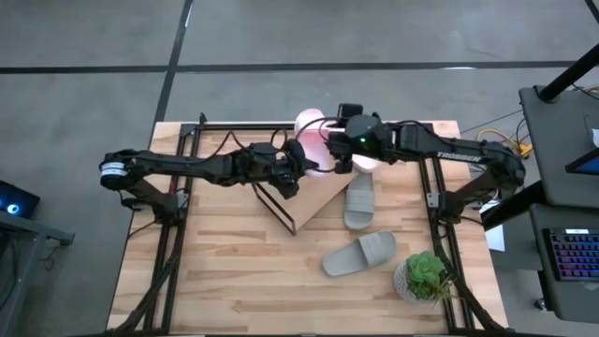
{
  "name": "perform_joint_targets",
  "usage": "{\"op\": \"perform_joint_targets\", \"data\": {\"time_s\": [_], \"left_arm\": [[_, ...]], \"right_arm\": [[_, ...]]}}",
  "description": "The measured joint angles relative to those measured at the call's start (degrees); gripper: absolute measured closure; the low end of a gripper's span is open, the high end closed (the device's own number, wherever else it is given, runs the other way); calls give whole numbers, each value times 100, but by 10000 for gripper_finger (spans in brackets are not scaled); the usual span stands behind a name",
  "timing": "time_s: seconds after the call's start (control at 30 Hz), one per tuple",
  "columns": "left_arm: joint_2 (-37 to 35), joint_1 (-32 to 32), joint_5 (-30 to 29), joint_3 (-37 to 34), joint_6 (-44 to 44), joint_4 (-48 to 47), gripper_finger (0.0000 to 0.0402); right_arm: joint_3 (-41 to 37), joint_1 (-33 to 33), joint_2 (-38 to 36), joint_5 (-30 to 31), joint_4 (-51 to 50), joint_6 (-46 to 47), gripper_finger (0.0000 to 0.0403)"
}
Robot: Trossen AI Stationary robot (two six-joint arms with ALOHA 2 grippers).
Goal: Pick and place slides into the shelf
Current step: Put the pink slide on the shelf
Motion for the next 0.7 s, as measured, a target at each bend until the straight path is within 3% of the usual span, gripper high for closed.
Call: {"op": "perform_joint_targets", "data": {"time_s": [0.37,0.5,0.6,0.7], "left_arm": [[-50,-195,-4,2,105,-8,357],[-57,-258,-41,2,118,14,357],[-57,-279,-41,2,128,3,357],[-61,-282,-40,2,100,10,358]], "right_arm": [[460,-35,604,180,-101,-463,197],[502,-66,668,600,-78,-522,203],[502,-63,668,671,-103,-581,228],[502,-61,653,660,-107,-640,278]]}}
